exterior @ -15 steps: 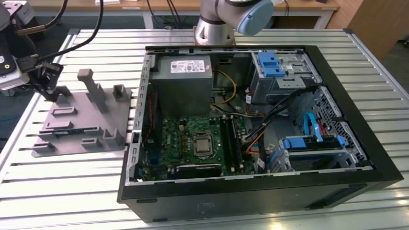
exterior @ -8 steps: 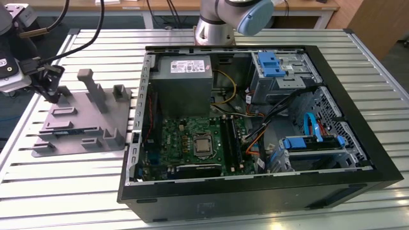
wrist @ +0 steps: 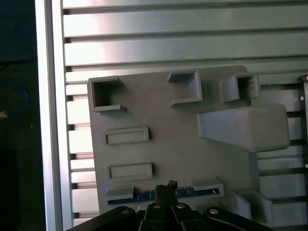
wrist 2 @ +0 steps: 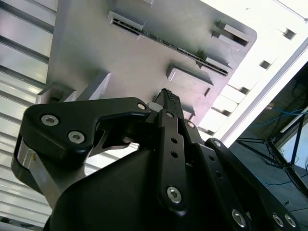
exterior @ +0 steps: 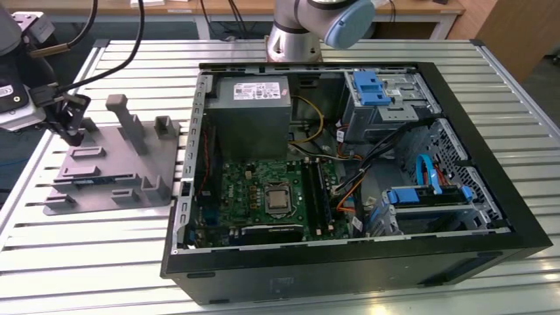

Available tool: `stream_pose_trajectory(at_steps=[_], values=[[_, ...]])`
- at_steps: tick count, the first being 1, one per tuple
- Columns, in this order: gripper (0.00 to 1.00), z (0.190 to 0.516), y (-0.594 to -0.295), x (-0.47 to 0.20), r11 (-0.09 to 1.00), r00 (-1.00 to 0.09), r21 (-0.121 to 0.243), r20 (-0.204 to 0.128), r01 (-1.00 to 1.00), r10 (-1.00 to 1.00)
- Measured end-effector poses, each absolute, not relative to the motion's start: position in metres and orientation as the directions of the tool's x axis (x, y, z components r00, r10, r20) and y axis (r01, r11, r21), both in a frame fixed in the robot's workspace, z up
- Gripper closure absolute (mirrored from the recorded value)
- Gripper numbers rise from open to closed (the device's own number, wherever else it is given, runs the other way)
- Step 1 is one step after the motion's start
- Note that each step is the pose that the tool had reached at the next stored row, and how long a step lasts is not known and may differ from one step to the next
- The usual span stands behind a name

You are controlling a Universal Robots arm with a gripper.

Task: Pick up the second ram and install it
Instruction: 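Reach for the second ram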

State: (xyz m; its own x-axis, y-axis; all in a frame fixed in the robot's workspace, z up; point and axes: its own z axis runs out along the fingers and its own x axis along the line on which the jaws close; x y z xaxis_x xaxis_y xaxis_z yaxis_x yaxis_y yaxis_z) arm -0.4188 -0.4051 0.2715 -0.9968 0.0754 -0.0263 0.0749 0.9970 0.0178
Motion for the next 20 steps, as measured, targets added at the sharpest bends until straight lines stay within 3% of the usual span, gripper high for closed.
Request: stream_pose_trajectory(at_steps=[20], values=[[0.90, 0.251, -0.408, -0.417, 1.000, -0.999, 0.005, -0.026, -0.030, -0.029]])
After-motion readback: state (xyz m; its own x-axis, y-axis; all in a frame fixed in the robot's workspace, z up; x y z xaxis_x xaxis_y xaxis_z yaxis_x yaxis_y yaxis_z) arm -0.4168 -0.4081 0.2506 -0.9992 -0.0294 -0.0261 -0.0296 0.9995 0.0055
